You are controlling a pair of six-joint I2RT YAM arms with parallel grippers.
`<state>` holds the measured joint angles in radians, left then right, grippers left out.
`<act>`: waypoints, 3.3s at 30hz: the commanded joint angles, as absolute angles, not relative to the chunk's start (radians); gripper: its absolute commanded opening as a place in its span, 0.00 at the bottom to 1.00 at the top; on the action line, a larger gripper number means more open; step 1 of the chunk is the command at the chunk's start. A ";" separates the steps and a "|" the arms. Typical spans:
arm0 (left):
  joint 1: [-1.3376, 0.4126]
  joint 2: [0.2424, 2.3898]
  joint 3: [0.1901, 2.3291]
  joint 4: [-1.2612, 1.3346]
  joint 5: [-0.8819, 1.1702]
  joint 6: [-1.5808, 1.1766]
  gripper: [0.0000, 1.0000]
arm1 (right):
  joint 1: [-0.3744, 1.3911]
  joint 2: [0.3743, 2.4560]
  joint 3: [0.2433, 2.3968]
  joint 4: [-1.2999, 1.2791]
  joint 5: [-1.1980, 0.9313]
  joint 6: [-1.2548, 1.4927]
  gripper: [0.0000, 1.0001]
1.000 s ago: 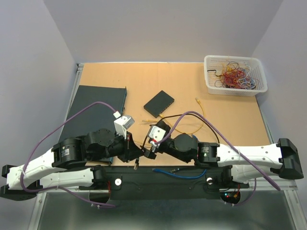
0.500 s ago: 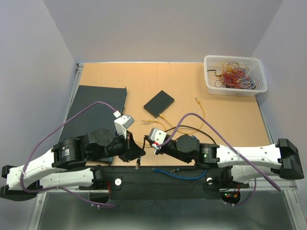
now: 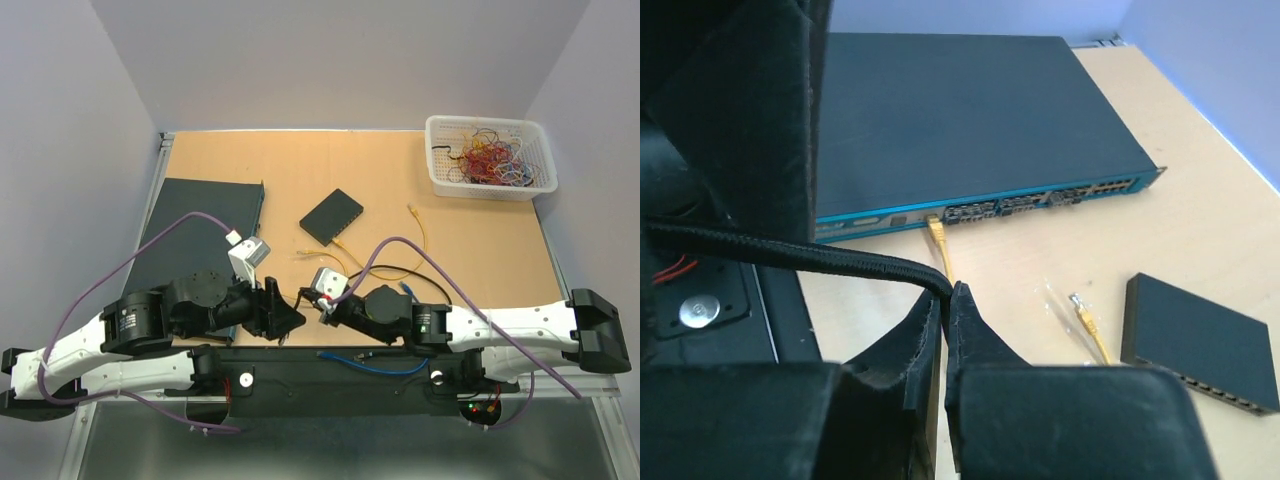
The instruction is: Insert the plug into the switch port
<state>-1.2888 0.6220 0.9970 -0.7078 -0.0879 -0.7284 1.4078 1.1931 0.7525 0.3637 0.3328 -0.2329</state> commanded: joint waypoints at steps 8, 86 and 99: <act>-1.292 0.653 1.137 -0.753 -0.457 -0.707 0.78 | 1.253 1.259 0.859 0.148 0.474 0.061 0.00; -1.278 0.787 1.057 -0.643 -0.451 -0.726 0.00 | 1.157 1.114 0.813 0.147 0.146 0.011 0.84; -1.086 0.792 1.016 -0.534 -0.203 -0.637 0.00 | 1.157 1.109 0.822 0.196 0.091 -0.074 0.60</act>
<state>-1.1358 0.7887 1.0344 -0.6086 -0.3038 -0.6834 1.1530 1.0878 0.8021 0.1429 0.1040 -0.0414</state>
